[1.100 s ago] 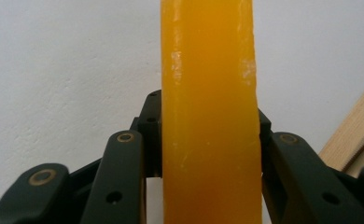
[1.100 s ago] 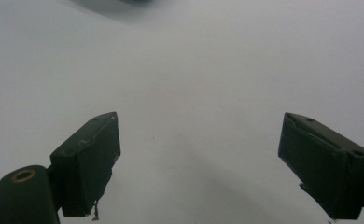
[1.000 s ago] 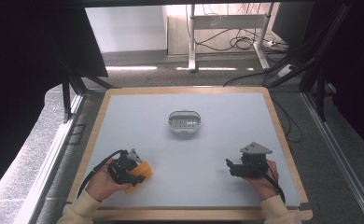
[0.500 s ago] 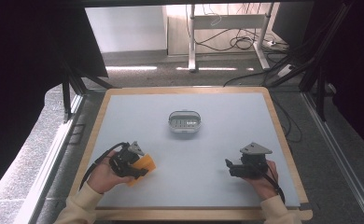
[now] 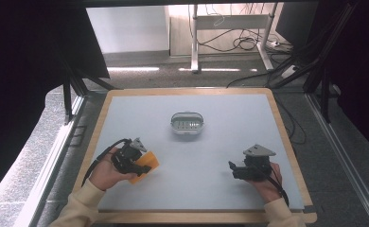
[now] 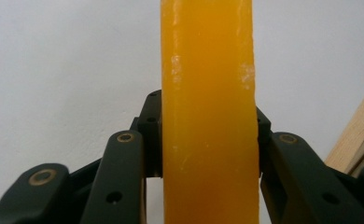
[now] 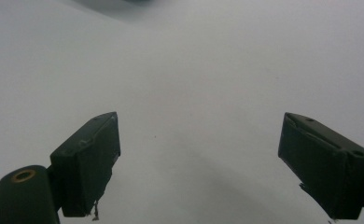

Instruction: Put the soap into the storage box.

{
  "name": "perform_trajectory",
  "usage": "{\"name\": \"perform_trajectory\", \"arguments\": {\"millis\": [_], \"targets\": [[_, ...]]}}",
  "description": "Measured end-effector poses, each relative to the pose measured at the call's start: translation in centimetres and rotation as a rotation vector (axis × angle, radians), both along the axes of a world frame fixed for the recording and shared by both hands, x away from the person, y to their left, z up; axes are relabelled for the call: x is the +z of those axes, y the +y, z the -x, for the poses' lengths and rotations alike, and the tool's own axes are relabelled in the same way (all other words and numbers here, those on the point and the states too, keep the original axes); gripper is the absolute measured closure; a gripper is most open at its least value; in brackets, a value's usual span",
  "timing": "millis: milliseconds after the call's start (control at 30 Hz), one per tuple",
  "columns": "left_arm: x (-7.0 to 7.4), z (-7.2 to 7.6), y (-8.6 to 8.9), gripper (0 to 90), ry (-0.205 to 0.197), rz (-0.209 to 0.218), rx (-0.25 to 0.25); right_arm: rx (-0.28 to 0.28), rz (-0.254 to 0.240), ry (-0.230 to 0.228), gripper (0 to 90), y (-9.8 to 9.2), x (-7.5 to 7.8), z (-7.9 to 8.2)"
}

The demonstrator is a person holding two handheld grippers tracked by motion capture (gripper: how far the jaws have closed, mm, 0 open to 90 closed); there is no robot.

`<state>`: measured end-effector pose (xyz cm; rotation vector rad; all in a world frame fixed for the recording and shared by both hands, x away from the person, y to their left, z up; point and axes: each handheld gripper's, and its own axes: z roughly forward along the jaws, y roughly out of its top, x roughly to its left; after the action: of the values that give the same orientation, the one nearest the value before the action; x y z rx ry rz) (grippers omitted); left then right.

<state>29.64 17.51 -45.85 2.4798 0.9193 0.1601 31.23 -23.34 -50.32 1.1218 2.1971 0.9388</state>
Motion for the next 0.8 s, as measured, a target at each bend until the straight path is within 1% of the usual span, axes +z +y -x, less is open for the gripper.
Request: {"name": "perform_trajectory", "arguments": {"millis": [167,367,567,667,800], "targets": [[0.2,-0.2,-0.1,62.2,-0.003,-0.003,-0.001,0.001,0.001,0.001,13.5,0.0,0.0,0.0],[0.5,-0.4,-0.3,62.2,-0.016,-0.004,0.0,0.004,0.002,0.005,13.4,0.1,-0.1,0.0],[0.7,-0.9,-0.6,62.2,-0.011,-0.011,-0.013,0.007,0.009,0.01,13.5,0.2,-0.1,0.0],[0.9,-1.0,-0.8,62.2,-0.022,-0.009,-0.013,0.007,0.01,0.012,13.4,0.2,-0.2,0.0],[1.2,-1.3,-0.9,62.2,-0.025,-0.008,-0.022,0.009,0.01,0.013,13.4,0.3,-0.2,0.0]]}}
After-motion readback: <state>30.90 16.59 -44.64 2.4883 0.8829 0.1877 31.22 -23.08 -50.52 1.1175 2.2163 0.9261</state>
